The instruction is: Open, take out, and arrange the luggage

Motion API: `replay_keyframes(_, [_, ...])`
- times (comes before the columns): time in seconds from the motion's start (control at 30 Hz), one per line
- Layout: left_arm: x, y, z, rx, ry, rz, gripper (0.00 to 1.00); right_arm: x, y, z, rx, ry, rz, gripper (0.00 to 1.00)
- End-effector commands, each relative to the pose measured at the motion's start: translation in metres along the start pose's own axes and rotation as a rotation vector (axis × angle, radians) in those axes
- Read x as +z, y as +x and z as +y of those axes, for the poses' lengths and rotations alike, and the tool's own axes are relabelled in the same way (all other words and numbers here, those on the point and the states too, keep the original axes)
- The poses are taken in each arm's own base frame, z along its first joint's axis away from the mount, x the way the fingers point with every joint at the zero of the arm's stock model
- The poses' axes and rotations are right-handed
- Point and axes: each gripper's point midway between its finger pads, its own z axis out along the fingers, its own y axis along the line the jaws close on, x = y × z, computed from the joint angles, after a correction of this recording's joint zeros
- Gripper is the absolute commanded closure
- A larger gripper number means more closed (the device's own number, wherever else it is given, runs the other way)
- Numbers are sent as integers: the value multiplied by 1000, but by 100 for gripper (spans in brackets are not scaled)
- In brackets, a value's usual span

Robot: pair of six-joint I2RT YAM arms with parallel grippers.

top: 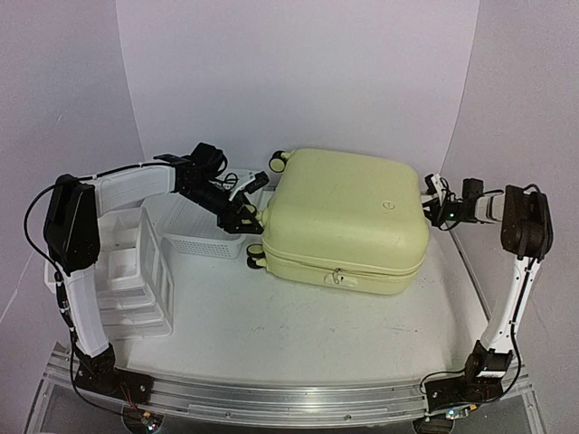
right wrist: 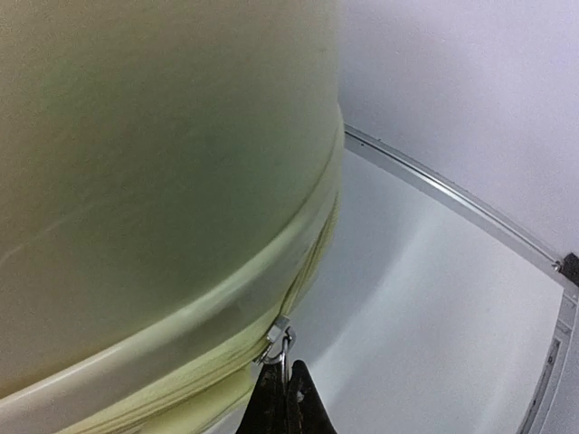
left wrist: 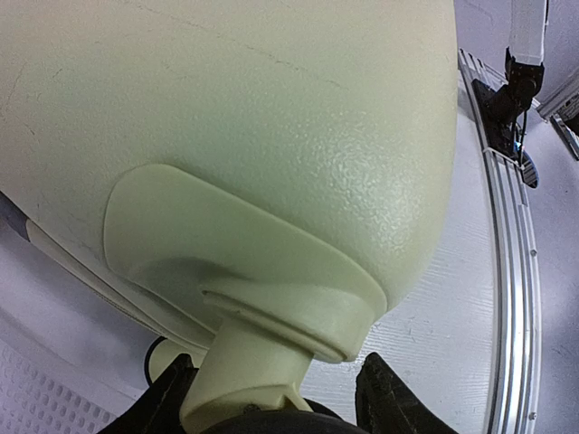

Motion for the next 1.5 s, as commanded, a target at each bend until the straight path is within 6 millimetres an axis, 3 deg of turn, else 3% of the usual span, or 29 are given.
replay_keyframes(0.0, [-4, 43, 2, -140, 8, 142, 100, 2, -14, -64, -63, 183, -36, 100])
replay_keyframes(0.1, [-1, 43, 2, -157, 21, 139, 97, 11, -26, -68, -120, 147, -99, 100])
replay_keyframes(0.2, [-3, 32, 1, -197, 32, 109, 51, 19, -40, -66, -163, 118, -186, 100])
replay_keyframes(0.23, [-7, 22, 0, -214, 30, 87, 20, 20, -43, -61, -169, 92, -218, 100])
replay_keyframes(0.27, [-11, 15, -1, -226, 20, 68, 9, 18, -45, -57, -176, 83, -240, 100])
replay_keyframes(0.33, [-22, -3, -1, -237, -7, 29, 2, 14, -46, -47, -192, 72, -274, 100])
replay_keyframes(0.57, [-50, -64, 17, -318, -100, -105, 0, -15, -31, 1, -216, 81, -302, 100])
replay_keyframes(0.77, [-61, -84, 66, -431, -262, -150, 1, -50, -23, 34, -185, 147, -271, 100])
replay_keyframes(0.87, [-52, -88, 100, -519, -315, -174, 2, -66, -19, 58, -173, 145, -266, 100])
replay_keyframes(0.93, [-44, -106, 108, -526, -263, -221, 2, -78, -10, 76, -141, 158, -250, 100])
replay_keyframes(1.07, [-20, -117, 124, -551, -197, -261, 3, -104, -8, 108, -92, 176, -260, 100])
replay_keyframes(1.17, [1, -118, 118, -507, -135, -251, 2, -124, -5, 139, -43, 171, -281, 100])
replay_keyframes(1.3, [24, -114, 94, -429, -78, -209, 1, -142, 11, 164, 28, 187, -189, 100])
replay_keyframes(1.47, [34, -106, 69, -339, -88, -150, 2, -154, 31, 156, 187, 267, 0, 100])
